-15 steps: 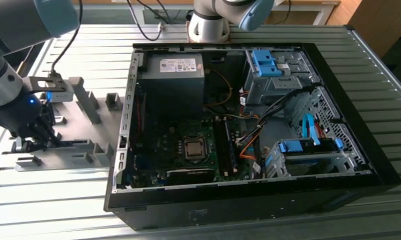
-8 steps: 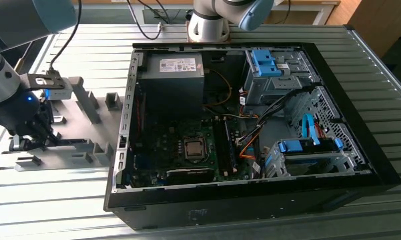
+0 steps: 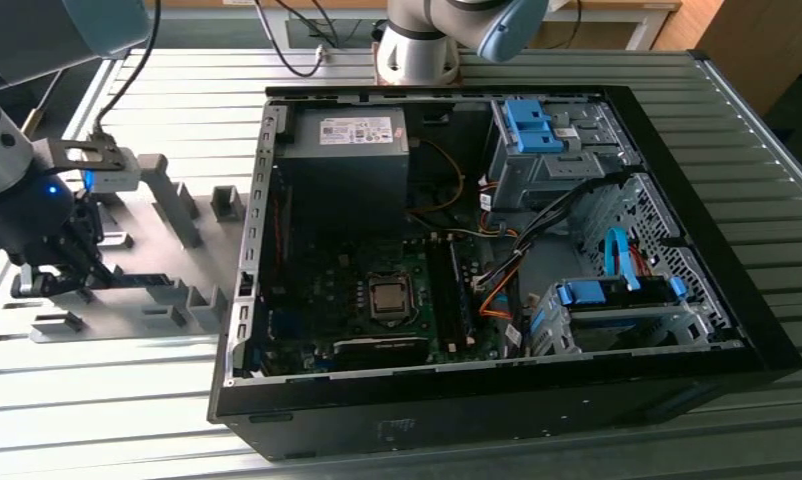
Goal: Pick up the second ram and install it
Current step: 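Pick up the second ram and move it above second insertion slot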
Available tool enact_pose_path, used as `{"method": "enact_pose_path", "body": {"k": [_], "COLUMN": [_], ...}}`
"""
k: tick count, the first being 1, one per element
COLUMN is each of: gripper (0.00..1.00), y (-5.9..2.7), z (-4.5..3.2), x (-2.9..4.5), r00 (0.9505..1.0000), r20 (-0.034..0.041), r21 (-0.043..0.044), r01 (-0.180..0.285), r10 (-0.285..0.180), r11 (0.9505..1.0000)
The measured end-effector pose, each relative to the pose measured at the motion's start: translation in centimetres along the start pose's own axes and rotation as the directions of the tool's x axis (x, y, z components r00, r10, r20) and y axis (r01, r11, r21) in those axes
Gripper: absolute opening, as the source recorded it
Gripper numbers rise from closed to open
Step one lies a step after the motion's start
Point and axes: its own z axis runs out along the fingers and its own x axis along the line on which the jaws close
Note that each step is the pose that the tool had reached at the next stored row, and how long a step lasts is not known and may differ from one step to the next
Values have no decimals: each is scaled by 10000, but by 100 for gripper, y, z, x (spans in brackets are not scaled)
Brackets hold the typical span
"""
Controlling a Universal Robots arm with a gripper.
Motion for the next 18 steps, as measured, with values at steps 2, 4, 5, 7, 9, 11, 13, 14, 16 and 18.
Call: {"method": "enact_pose_path", "body": {"k": [2, 4, 5, 7, 9, 11, 13, 14, 16, 18], "gripper": [14, 14, 14, 14, 14, 14, 14, 14, 14, 14], "y": [0, 0, 0, 0, 0, 0, 0, 0, 0, 0], "z": [-1, -3, -4, -5, -9, -29, -59, -75, -85, -96], "x": [0, 0, 0, 0, 0, 0, -1, -1, -1, -1], "r00": [10000, 10000, 10000, 10000, 10000, 10000, 10000, 10000, 10000, 10000], "r20": [2, 0, 0, 0, -1, -2, -1, 0, 1, 1], "r21": [2, 0, 0, 1, -2, -2, -1, 0, 1, 0], "r01": [0, 0, 0, 0, 0, 0, 0, 0, 0, 0], "r10": [0, 0, 0, 0, 0, 0, 0, 0, 0, 0], "r11": [10000, 10000, 10000, 10000, 10000, 10000, 10000, 10000, 10000, 10000]}}
